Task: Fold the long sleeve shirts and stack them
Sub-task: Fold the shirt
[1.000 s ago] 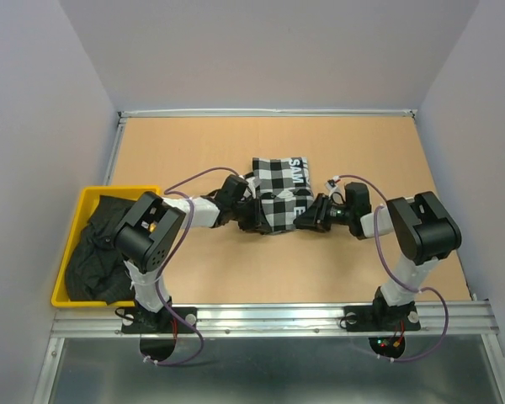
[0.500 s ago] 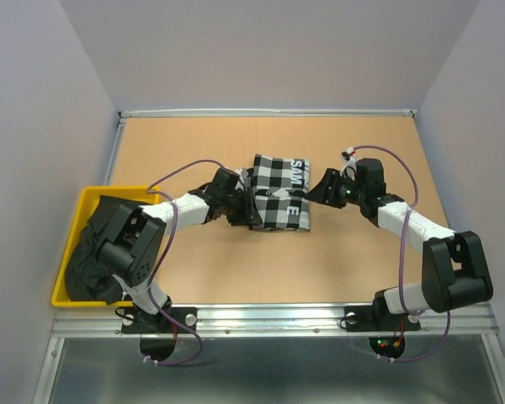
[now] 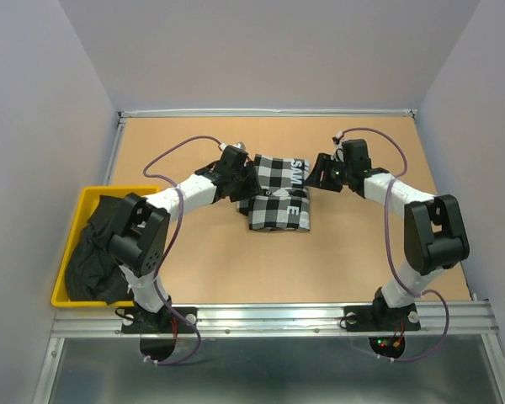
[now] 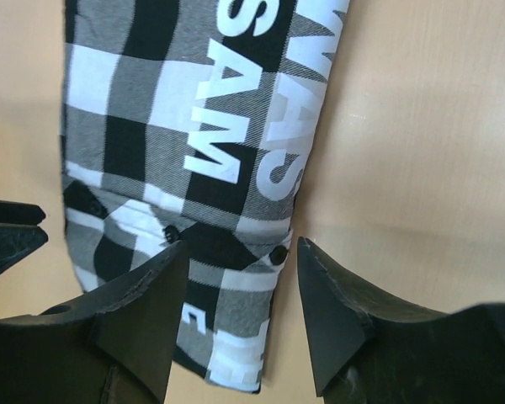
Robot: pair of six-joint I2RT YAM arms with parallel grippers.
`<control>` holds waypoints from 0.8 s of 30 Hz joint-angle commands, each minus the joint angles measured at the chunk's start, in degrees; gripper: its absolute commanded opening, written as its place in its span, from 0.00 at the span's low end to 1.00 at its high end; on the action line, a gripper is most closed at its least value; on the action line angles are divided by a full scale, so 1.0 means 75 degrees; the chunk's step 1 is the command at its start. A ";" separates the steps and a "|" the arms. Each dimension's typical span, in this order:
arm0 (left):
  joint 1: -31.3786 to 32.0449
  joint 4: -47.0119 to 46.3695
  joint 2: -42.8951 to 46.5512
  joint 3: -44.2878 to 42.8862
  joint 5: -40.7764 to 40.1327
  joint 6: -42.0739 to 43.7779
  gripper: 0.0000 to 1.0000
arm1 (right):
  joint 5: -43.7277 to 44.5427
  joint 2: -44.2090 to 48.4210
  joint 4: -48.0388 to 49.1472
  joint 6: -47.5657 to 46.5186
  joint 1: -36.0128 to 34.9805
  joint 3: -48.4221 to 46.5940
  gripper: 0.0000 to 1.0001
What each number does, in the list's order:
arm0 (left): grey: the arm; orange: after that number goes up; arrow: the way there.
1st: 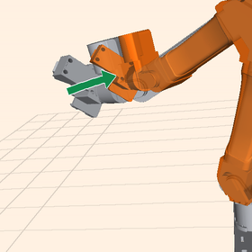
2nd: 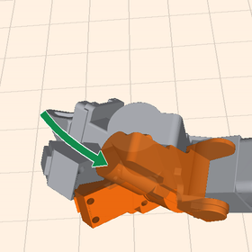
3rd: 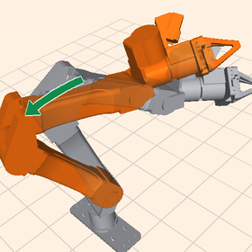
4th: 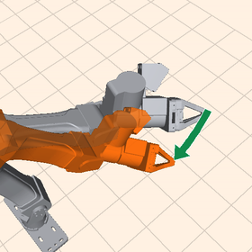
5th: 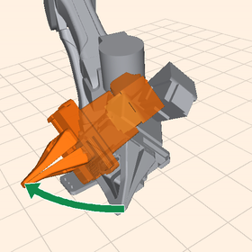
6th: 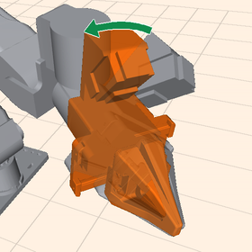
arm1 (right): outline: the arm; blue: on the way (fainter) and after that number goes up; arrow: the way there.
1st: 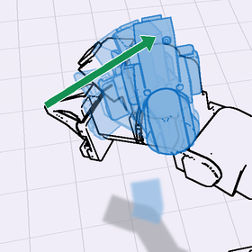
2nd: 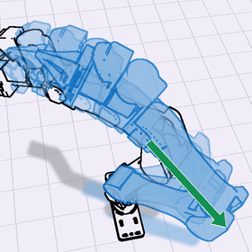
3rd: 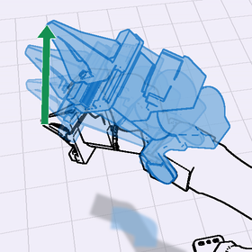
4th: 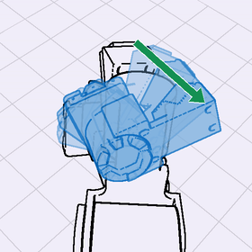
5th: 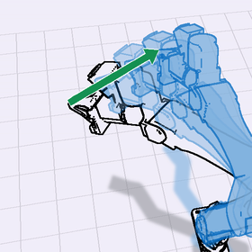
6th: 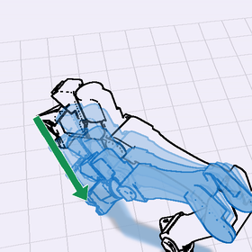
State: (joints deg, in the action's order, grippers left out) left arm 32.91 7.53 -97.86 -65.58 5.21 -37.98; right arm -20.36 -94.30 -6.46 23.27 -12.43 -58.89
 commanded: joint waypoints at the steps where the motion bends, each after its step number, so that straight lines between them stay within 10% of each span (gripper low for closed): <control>1: -0.0040 0.0296 -0.0520 -0.0560 -0.0413 0.0153 0.60 | 0.0265 -0.0503 -0.0135 -0.0219 -0.0335 -0.0561 0.58; 12: -0.0602 0.0531 -0.1833 -0.1648 -0.0484 0.1604 0.52 | 0.0781 -0.0622 -0.0112 0.0587 -0.2349 0.0491 0.41; 24: -0.1211 0.0660 -0.1534 -0.2743 -0.1573 0.3260 0.60 | 0.1938 -0.0189 -0.0134 0.1072 -0.4344 -0.0479 0.53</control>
State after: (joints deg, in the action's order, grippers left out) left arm 25.50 11.70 -116.66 -86.24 -2.39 -16.01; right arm -12.40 -99.72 -7.35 32.53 -47.37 -57.91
